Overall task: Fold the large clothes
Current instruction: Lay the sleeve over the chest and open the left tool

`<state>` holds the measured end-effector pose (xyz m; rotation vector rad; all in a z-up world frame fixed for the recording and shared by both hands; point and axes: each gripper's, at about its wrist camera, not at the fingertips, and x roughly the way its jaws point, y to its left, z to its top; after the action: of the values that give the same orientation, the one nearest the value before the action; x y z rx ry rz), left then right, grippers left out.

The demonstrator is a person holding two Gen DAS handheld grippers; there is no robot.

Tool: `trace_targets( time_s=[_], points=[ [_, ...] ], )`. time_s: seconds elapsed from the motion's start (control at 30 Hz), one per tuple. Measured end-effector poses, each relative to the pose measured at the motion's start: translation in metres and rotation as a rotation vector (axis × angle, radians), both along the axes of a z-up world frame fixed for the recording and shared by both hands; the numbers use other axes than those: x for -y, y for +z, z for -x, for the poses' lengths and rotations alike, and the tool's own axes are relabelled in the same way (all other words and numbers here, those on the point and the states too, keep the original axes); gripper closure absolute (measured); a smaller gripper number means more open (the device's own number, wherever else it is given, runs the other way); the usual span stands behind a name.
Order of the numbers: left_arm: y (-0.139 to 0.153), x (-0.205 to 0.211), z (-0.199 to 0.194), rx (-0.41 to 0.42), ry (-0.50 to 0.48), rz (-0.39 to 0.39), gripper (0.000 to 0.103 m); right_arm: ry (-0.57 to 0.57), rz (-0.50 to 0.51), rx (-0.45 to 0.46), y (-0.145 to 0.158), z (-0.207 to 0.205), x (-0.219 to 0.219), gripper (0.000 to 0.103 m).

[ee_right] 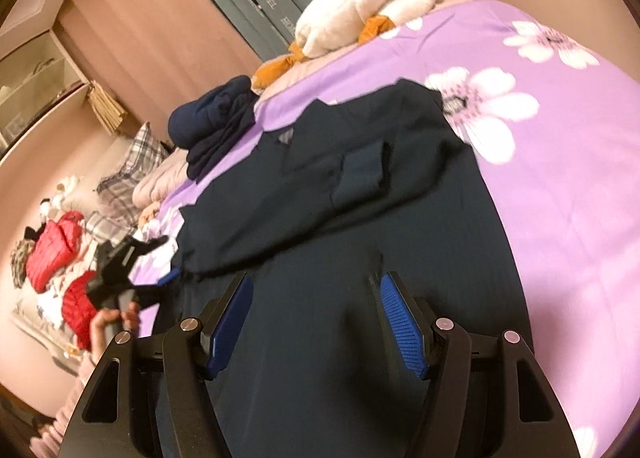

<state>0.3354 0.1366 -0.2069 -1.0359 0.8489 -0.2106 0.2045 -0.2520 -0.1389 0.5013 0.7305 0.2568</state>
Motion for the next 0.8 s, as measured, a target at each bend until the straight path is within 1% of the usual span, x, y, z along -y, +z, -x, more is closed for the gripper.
trace_targets(
  time_s=[0.07, 0.13, 0.17, 0.2, 0.27, 0.37, 0.4, 0.43, 0.47, 0.5, 0.53, 0.57, 0.63, 0.7, 0.8],
  points=[
    [-0.006, -0.006, -0.005, 0.022, 0.077, 0.041, 0.031, 0.0, 0.009, 0.003, 0.001, -0.008, -0.003, 0.037],
    [-0.004, -0.012, -0.003, 0.055, 0.142, 0.055, 0.031, 0.008, 0.017, -0.004, -0.001, -0.015, -0.007, 0.037],
    [-0.002, -0.019, 0.001, 0.077, 0.188, 0.051, 0.031, 0.015, 0.024, -0.009, -0.002, -0.02, -0.009, 0.037],
    [-0.001, -0.025, 0.002, 0.087, 0.213, 0.042, 0.031, 0.021, 0.032, -0.014, -0.003, -0.023, -0.011, 0.037],
    [-0.001, -0.038, 0.002, 0.084, 0.24, 0.028, 0.031, 0.031, 0.053, -0.019, -0.003, -0.034, -0.015, 0.037],
    [-0.01, -0.053, -0.001, 0.044, 0.237, 0.071, 0.031, 0.04, 0.055, -0.01, 0.0, -0.052, -0.019, 0.037],
    [-0.011, -0.055, -0.002, 0.041, 0.224, 0.09, 0.031, 0.04, 0.049, -0.012, 0.0, -0.058, -0.02, 0.037],
    [-0.009, -0.056, -0.001, 0.041, 0.214, 0.085, 0.031, 0.041, 0.041, -0.016, 0.0, -0.063, -0.021, 0.037],
    [-0.002, -0.058, -0.001, 0.047, 0.208, 0.044, 0.031, 0.048, 0.037, -0.017, 0.0, -0.067, -0.023, 0.037],
    [0.002, -0.058, -0.001, 0.064, 0.202, 0.036, 0.031, 0.055, 0.038, -0.015, 0.001, -0.069, -0.026, 0.037],
    [0.006, -0.063, -0.001, 0.084, 0.195, 0.045, 0.031, 0.064, 0.046, -0.013, 0.001, -0.071, -0.029, 0.037],
    [0.004, -0.068, 0.003, 0.085, 0.202, 0.056, 0.031, 0.075, 0.056, -0.012, 0.001, -0.072, -0.032, 0.037],
    [0.0, -0.07, 0.003, 0.068, 0.197, 0.053, 0.03, 0.088, 0.072, -0.017, -0.001, -0.074, -0.037, 0.037],
    [-0.004, -0.069, 0.004, 0.044, 0.189, 0.027, 0.031, 0.098, 0.075, -0.023, -0.003, -0.079, -0.04, 0.037],
    [-0.004, -0.073, 0.016, 0.021, 0.189, -0.003, 0.03, 0.112, 0.072, -0.019, -0.001, -0.093, -0.046, 0.037]
  ],
)
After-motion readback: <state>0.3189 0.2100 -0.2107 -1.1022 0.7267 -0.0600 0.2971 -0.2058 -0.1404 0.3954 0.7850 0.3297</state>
